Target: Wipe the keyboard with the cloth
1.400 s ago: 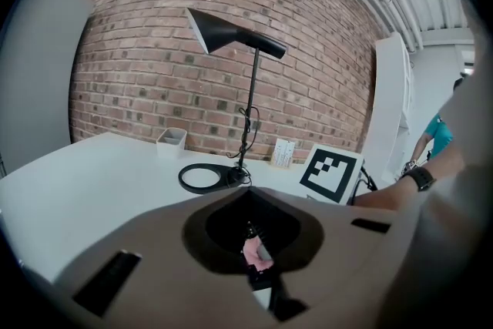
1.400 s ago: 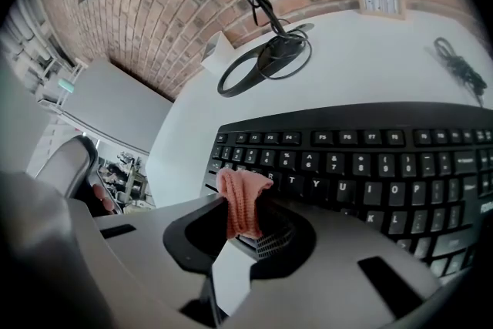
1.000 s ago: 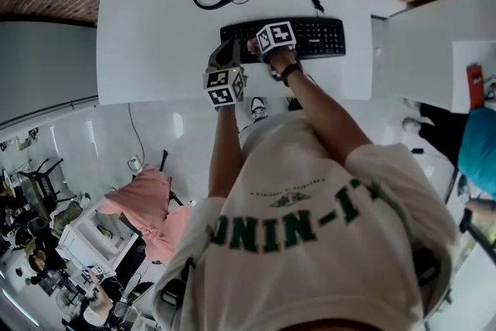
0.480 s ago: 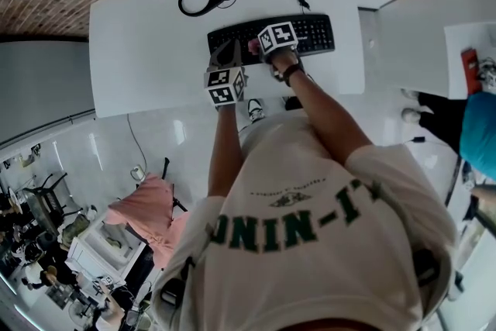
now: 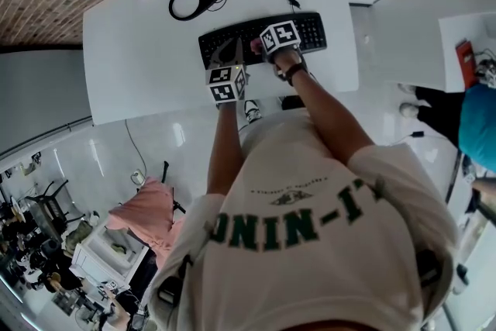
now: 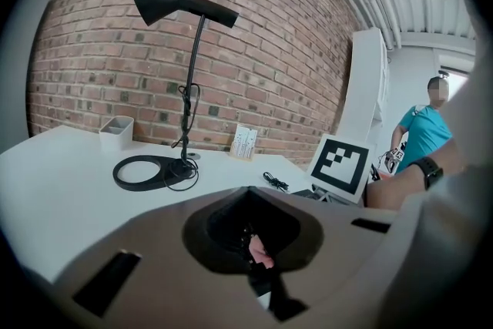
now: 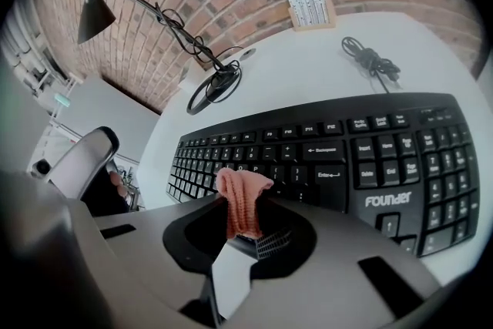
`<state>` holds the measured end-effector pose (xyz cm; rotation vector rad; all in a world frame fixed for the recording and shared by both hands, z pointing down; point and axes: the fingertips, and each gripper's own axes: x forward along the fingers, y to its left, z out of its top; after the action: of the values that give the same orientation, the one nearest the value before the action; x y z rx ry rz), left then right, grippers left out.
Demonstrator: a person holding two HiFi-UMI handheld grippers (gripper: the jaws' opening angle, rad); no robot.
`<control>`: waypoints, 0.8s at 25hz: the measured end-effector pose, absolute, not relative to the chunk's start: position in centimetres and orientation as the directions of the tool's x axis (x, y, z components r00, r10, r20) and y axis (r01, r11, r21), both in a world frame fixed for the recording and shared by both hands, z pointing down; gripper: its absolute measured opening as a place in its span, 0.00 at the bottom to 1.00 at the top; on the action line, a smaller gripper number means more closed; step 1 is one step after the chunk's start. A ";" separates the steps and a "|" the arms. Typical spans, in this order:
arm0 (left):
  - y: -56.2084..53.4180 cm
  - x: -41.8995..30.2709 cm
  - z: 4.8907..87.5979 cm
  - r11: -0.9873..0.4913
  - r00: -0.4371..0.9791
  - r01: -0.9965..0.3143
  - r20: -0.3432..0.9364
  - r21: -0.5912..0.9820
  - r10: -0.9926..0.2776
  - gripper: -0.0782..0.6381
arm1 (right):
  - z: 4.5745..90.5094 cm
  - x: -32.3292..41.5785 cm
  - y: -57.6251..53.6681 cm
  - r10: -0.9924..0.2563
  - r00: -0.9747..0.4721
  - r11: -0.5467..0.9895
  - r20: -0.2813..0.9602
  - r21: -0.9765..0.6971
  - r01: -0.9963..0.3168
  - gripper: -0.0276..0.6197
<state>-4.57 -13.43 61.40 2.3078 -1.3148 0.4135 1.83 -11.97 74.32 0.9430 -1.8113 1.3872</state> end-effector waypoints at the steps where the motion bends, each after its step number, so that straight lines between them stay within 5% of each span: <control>1: -13.4 -4.2 61.4 -0.449 0.505 -0.862 0.465 0.235 -0.727 0.10 | 74.3 2.3 -11.9 -0.152 -0.523 0.171 0.839 -0.499 -0.850 0.12; 20: -13.3 1.7 62.6 -0.524 0.578 -0.812 0.476 0.256 -0.663 0.10 | 74.4 11.3 -12.1 -0.243 -0.443 0.077 0.863 -0.438 -0.896 0.12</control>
<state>1.69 -13.28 62.60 2.3599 -1.1820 0.4448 11.33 -12.15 74.37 1.1306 -1.7589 1.3946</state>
